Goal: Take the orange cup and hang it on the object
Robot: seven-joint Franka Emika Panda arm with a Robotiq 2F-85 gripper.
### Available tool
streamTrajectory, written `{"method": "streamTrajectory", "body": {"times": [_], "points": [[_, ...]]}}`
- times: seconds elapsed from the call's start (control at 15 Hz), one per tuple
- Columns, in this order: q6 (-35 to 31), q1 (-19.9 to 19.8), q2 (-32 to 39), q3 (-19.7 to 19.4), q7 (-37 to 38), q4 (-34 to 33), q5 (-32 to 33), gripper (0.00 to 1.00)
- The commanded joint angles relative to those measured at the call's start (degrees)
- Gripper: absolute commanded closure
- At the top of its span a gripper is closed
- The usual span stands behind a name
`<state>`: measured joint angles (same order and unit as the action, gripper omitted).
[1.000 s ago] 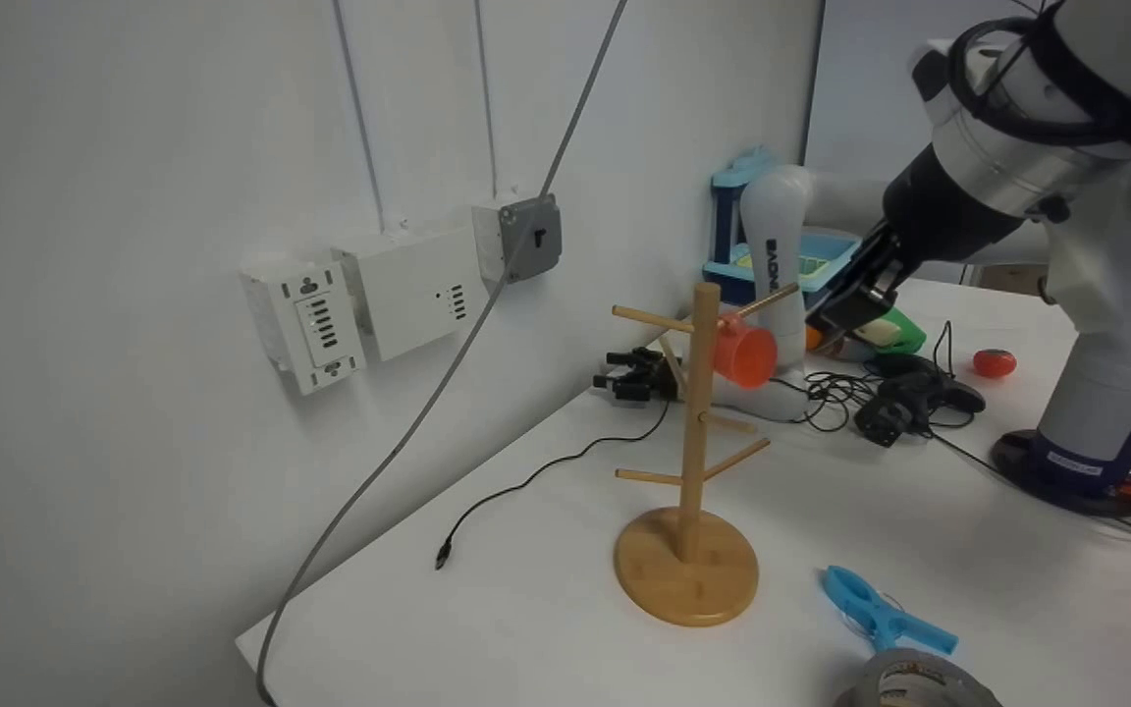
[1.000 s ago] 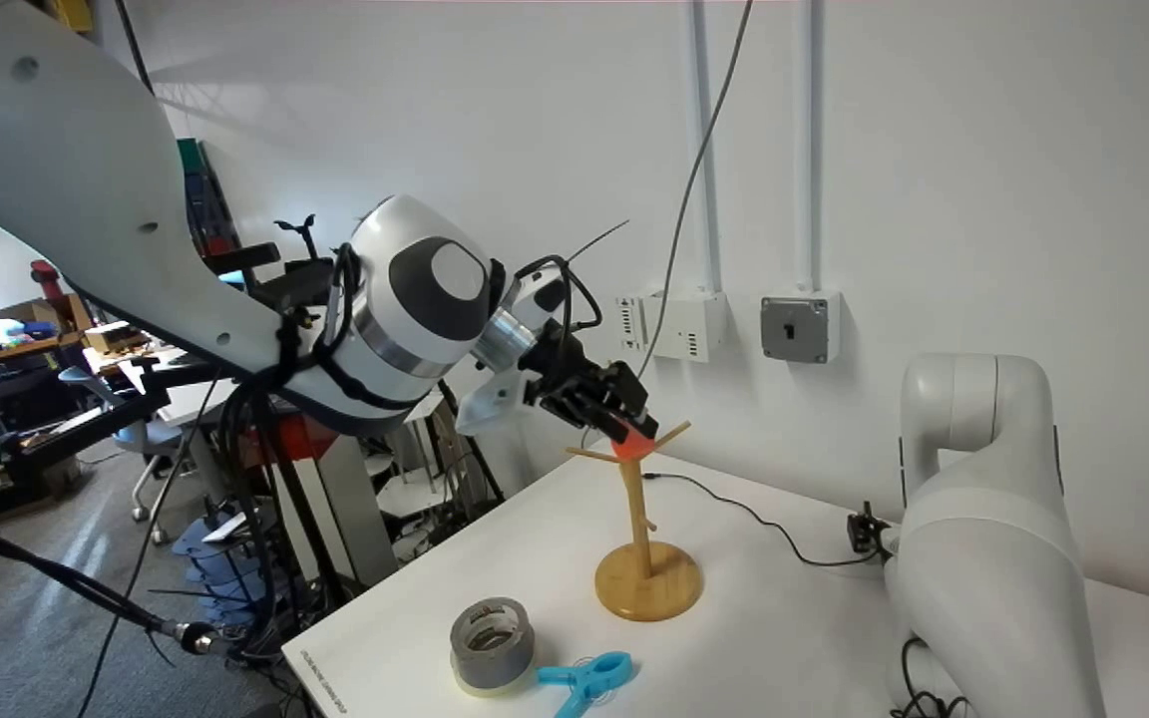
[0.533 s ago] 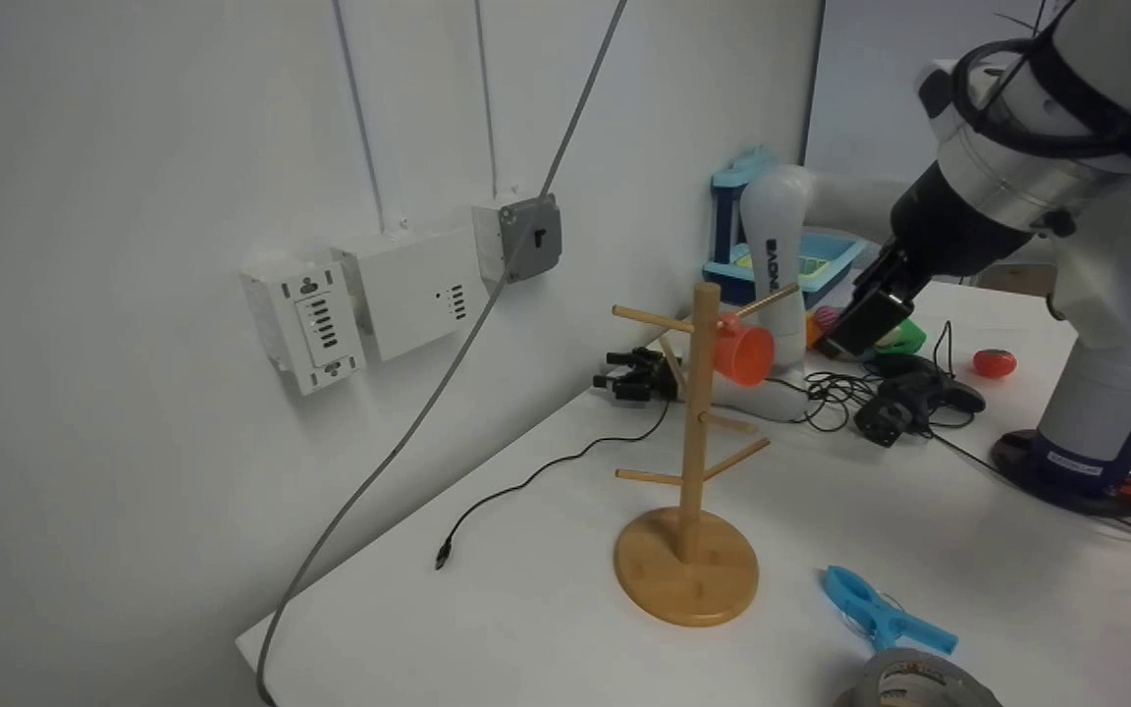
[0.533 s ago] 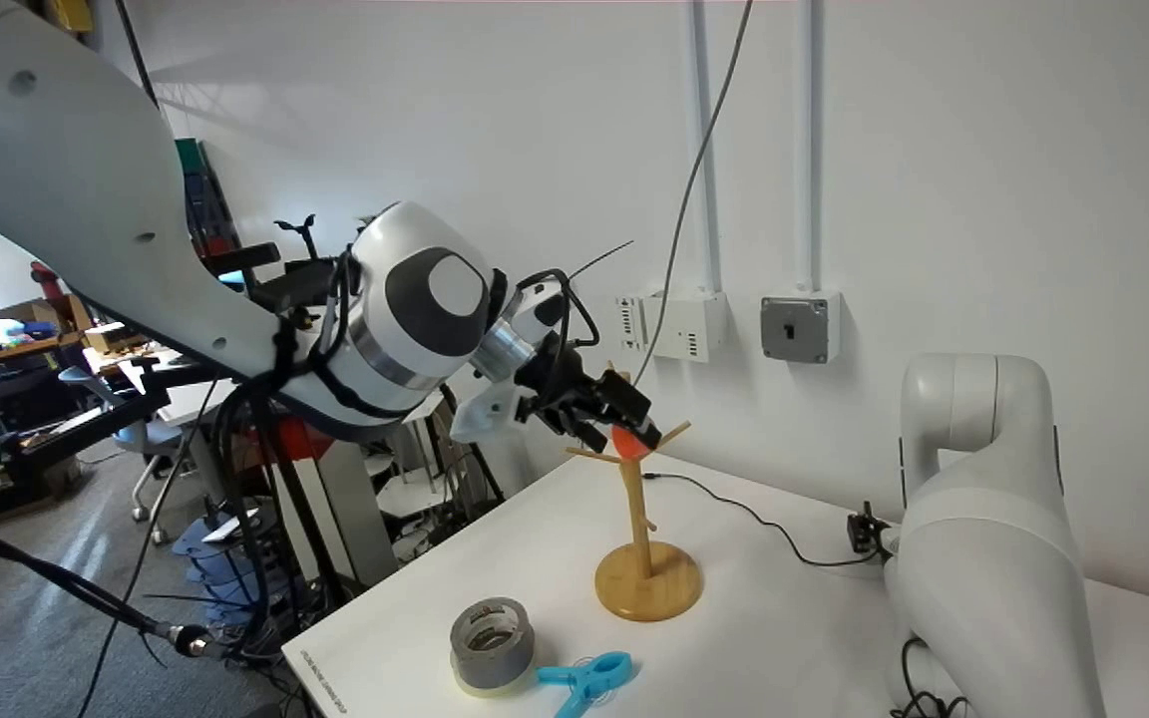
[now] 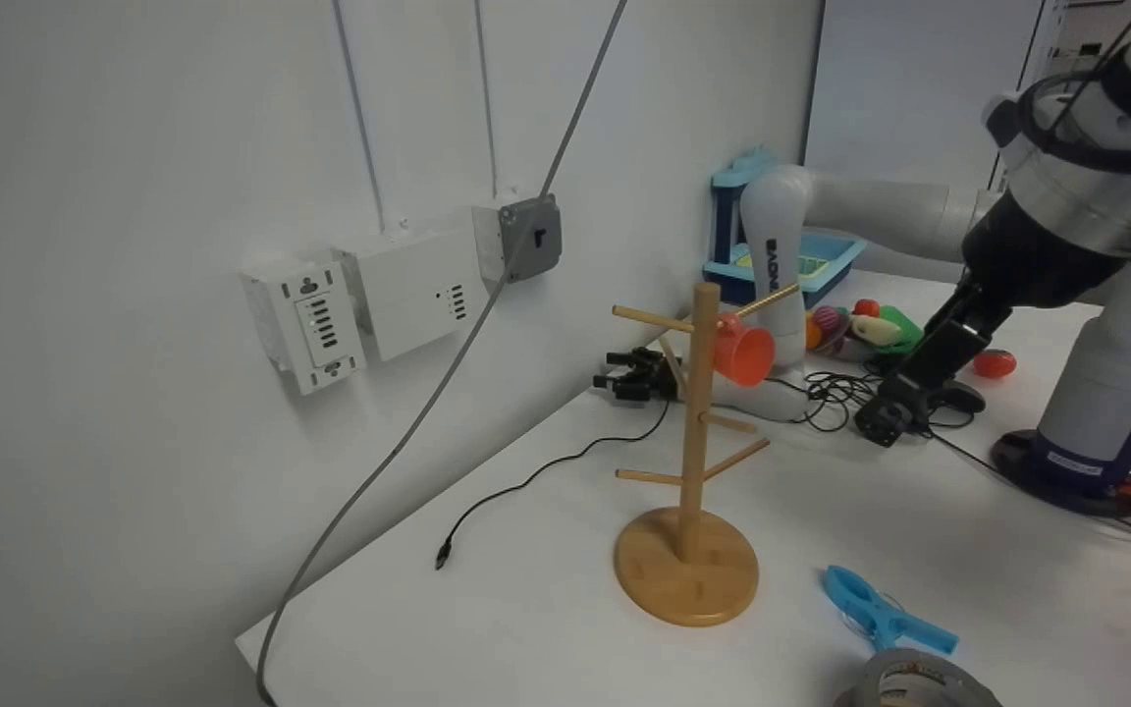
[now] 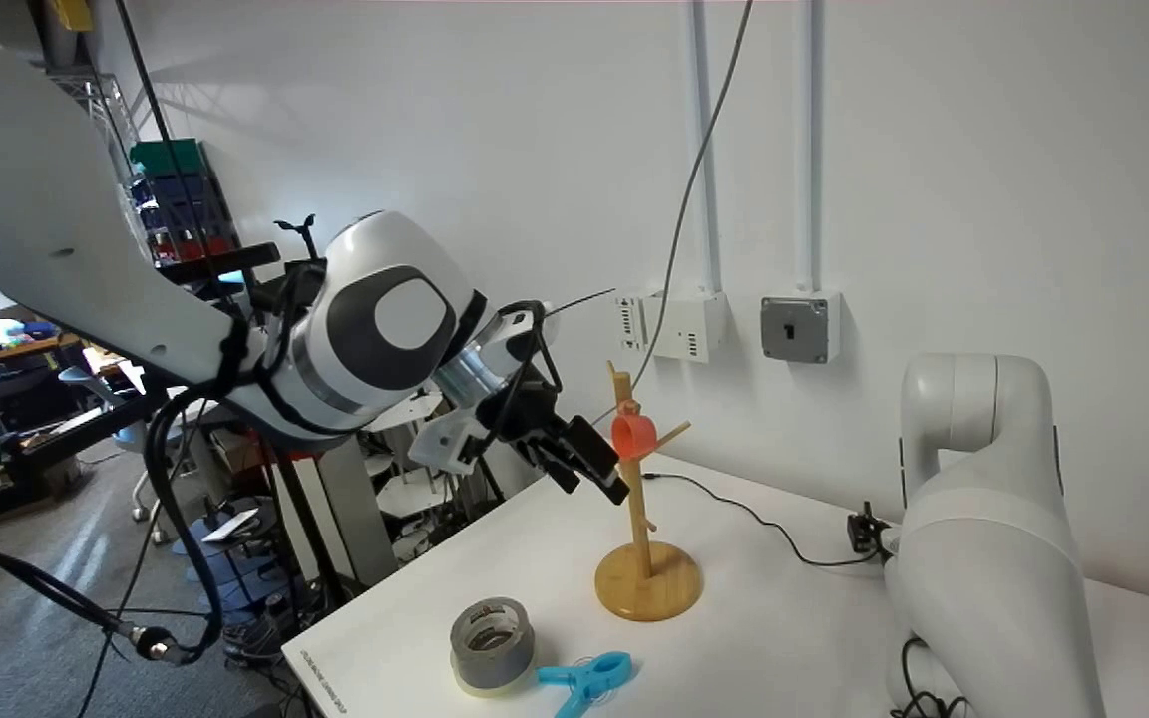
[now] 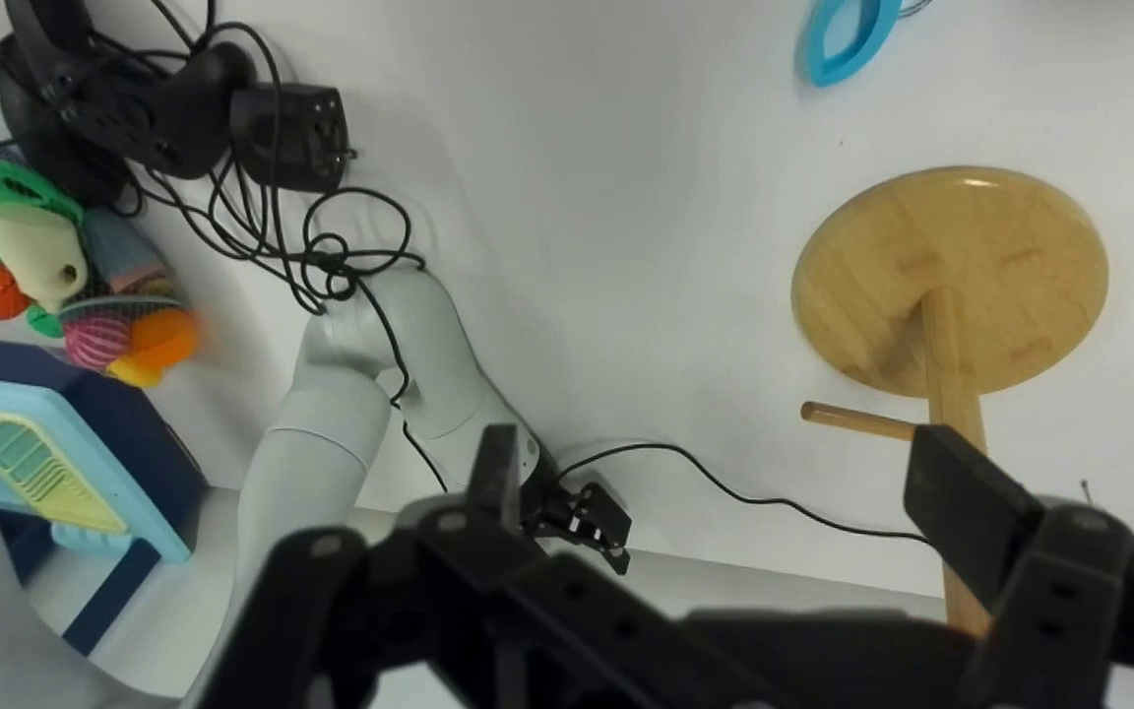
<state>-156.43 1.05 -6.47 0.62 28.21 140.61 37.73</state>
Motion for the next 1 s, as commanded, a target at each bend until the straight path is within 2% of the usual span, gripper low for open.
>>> {"method": "streamTrajectory", "body": {"times": [0.0, 0.4, 0.67, 0.73, 0.8, 0.87, 0.93], "points": [[-1.25, 0.12, -7.69, -0.83, -1.34, 7.16, -1.88, 0.0], [-8.89, -0.27, -16.41, -1.89, -0.11, 15.54, 0.23, 0.0], [-14.9, -0.05, -19.99, -3.93, -0.96, 19.84, -0.14, 0.0], [-15.46, 0.55, -19.74, -4.97, -0.94, 19.76, -0.09, 0.0], [-15.89, 2.84, -17.1, -7.54, -0.71, 17.22, 0.24, 0.0], [-14.04, 0.23, -17.17, -3.84, 0.06, 17.53, -0.15, 0.0], [-14.51, 0.79, -17.14, -4.9, 0.05, 17.38, -0.07, 0.0]]}}
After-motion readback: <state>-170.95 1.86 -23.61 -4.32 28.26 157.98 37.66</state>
